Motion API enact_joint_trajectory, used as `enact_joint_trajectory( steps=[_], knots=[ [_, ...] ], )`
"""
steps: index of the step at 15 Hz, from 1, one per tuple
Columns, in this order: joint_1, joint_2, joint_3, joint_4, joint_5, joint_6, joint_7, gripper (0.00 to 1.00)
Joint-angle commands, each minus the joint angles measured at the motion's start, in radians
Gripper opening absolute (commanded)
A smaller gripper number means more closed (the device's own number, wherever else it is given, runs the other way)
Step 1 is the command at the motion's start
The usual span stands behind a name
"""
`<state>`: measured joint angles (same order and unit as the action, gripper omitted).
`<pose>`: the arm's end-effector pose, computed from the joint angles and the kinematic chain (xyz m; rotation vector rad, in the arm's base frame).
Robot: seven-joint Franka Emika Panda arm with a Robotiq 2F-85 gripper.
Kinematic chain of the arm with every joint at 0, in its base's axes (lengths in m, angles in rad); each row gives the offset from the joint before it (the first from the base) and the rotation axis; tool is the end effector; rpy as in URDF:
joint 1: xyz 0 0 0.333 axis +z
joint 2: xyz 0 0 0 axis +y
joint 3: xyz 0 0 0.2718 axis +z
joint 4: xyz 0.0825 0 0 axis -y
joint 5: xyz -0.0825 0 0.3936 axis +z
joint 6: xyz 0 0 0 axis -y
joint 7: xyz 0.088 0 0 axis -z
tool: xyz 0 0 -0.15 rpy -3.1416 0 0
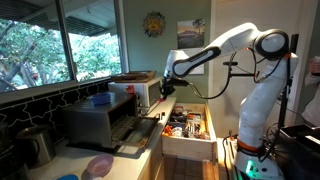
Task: Pick up the scissors and put it in the tray of the oven
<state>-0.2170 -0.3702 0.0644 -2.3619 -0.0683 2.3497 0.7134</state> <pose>0.5002 -0.0802 0.4209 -2.8100 1.2329 -0.5661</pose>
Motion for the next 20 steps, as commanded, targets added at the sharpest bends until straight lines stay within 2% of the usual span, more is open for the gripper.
enact_joint_trajectory(
  steps=[1,2,3,6,7,10,15,16,17,19,20],
  knots=[
    [0.009,-0.016,0.062,-0.024,-0.062,0.042,0.135,0.02],
    [0.009,-0.021,0.071,-0.028,-0.089,0.058,0.142,0.02],
    [0.026,0.0,0.044,0.001,-0.05,0.02,0.103,0.07],
    [0.028,-0.001,0.056,0.001,-0.073,0.029,0.123,0.07],
    [0.027,-0.001,0.056,0.001,-0.074,0.029,0.123,0.02],
    [0.007,0.004,0.124,0.007,-0.107,0.027,0.347,0.02],
    [0.021,-0.001,0.199,0.001,-0.139,0.045,0.697,0.02],
    [-0.016,-0.002,0.251,0.001,-0.151,0.052,0.769,0.02],
    [0.011,0.014,0.241,0.013,-0.2,0.044,0.843,0.02],
    [0.029,0.049,0.253,0.043,-0.271,-0.006,0.861,0.02],
    [0.059,0.016,0.209,0.012,-0.231,0.022,0.824,0.07]
  ],
)
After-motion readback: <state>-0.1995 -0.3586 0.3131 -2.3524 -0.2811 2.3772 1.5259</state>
